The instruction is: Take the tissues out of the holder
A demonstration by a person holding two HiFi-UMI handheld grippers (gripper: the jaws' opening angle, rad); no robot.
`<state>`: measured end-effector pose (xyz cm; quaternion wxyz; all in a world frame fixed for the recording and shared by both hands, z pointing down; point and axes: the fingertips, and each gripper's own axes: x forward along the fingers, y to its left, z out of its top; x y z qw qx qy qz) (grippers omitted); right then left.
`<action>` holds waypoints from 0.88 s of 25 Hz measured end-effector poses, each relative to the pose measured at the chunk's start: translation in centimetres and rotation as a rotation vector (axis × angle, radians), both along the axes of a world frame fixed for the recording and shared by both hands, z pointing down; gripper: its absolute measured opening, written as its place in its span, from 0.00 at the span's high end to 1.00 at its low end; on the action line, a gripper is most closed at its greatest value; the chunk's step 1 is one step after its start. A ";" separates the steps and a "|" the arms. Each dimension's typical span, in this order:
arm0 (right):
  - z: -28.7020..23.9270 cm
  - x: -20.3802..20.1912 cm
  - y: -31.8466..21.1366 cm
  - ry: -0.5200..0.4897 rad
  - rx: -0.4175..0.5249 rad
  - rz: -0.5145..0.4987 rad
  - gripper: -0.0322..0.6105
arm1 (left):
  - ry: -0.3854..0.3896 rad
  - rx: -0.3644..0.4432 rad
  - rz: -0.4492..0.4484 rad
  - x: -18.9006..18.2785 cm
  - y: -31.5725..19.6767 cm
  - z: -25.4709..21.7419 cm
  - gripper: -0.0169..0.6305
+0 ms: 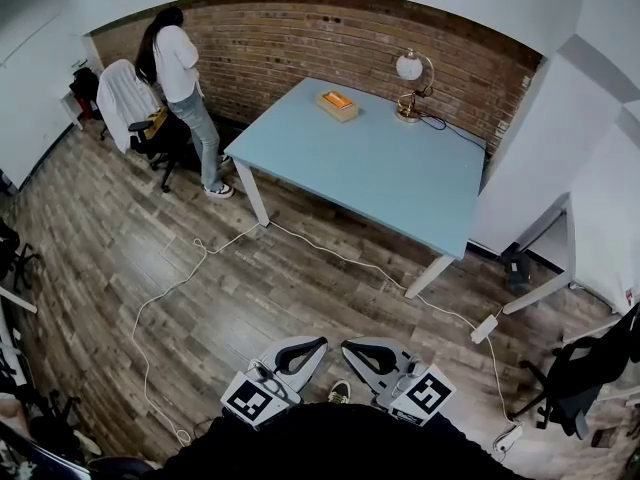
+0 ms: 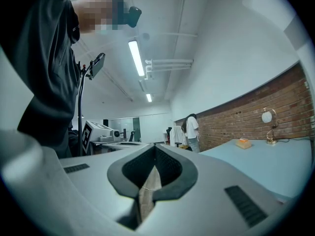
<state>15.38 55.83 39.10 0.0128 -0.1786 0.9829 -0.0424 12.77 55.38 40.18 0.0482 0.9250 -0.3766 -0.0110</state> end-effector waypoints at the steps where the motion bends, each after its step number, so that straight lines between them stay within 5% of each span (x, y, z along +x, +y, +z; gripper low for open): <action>1: 0.0 0.4 -0.4 0.000 0.002 -0.005 0.94 | -0.001 0.003 -0.004 0.4 -0.5 0.0 0.96; 22: 1.1 1.3 -7.9 0.009 -0.010 -0.017 0.94 | -0.019 0.002 -0.022 1.3 -7.2 0.7 0.96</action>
